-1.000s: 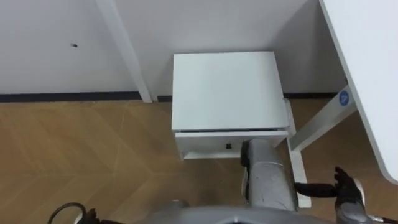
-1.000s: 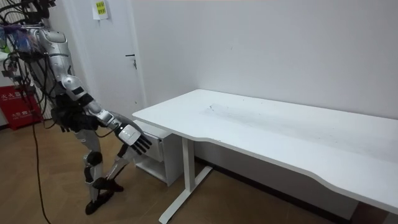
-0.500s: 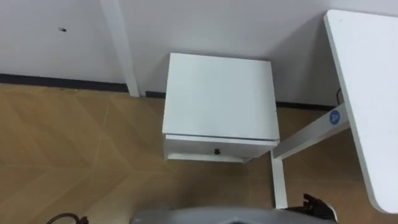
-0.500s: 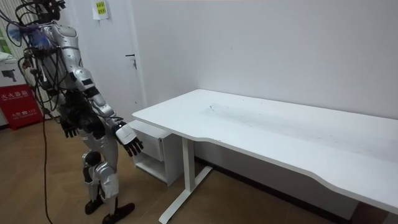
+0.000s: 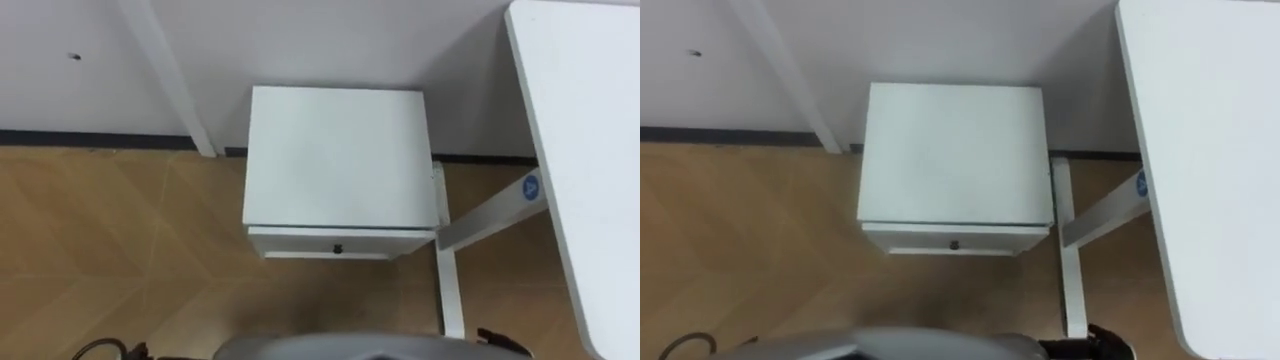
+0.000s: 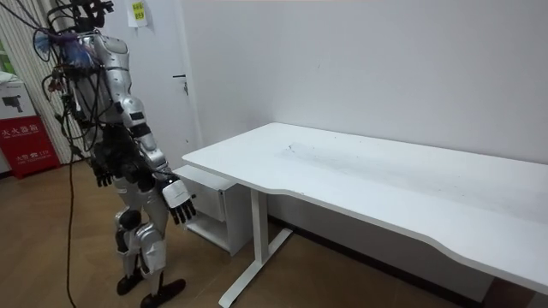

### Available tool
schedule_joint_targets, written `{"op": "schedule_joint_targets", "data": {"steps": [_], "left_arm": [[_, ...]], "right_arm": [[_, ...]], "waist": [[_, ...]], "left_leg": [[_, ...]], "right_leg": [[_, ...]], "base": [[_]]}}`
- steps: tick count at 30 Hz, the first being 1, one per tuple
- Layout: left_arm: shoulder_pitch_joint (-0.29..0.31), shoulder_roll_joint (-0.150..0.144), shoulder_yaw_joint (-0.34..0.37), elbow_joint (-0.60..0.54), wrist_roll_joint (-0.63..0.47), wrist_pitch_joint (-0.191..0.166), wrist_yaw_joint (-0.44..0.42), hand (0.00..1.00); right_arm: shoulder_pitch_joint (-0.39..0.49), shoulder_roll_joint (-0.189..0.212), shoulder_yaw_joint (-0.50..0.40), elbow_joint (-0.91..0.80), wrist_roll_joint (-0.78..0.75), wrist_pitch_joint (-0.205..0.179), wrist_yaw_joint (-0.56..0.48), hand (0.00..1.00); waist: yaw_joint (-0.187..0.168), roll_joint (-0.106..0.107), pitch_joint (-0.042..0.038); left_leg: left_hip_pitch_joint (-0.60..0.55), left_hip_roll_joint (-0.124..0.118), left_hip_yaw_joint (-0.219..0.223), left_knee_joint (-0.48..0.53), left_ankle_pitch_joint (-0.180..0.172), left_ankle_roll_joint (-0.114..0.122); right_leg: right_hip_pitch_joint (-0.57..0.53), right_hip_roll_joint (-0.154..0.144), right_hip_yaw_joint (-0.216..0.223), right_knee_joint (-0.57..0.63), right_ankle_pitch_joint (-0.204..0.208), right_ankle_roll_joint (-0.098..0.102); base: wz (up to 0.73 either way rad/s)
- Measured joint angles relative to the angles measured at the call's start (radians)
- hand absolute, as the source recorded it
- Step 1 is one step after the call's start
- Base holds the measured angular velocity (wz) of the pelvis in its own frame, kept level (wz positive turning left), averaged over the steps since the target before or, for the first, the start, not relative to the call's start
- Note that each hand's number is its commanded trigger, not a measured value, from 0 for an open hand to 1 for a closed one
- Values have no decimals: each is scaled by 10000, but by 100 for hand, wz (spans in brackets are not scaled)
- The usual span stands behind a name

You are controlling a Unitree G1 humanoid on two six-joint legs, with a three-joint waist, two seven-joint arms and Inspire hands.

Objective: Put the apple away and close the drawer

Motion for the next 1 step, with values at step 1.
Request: {"op": "schedule_joint_targets", "data": {"steps": [1], "left_arm": [[12,-44,35,62,0,6,0,0]], "right_arm": [[2,2,-84,85,98,12,21,0]], "waist": [[0,18,4]], "left_leg": [[39,-5,0,-29,0,0]], "right_leg": [[27,0,0,3,-1,1]], "base": [[0]]}}
